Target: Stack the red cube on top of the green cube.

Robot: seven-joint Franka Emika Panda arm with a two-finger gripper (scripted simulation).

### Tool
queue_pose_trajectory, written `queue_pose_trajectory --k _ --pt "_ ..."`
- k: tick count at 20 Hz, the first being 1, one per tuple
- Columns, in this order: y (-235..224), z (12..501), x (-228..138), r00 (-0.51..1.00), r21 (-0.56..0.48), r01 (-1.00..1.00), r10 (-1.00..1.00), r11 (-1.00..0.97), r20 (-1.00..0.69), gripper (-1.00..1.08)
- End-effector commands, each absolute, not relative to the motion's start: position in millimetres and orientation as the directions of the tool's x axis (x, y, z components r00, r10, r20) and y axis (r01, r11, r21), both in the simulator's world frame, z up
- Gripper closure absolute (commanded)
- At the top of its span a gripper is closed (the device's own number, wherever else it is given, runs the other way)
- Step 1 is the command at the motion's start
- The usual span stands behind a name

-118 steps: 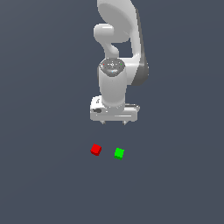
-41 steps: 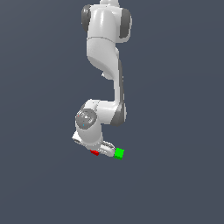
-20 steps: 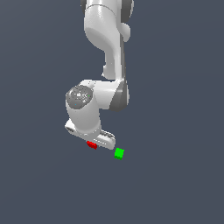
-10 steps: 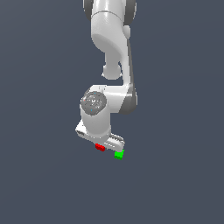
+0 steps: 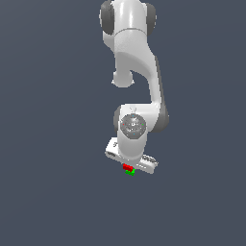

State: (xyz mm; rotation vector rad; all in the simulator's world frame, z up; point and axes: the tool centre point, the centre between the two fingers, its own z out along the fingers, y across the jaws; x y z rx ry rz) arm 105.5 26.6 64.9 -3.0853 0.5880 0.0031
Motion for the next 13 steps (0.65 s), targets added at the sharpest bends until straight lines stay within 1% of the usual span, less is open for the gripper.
queue_pose_trajectory --k 1,3,4,13 --pt "32.9 62.1 107.8 0.929 -0.001 -0.370 -0.370 -0.929 0.000 1.08" --pt "34.3 61.4 108.2 0.929 -0.001 -0.370 -0.370 -0.929 0.000 1.08" --pt "34.3 61.4 108.2 0.929 -0.001 -0.370 -0.370 -0.929 0.000 -0.92" --pt "34.3 61.4 108.2 0.929 -0.001 -0.370 -0.370 -0.929 0.000 -0.92"
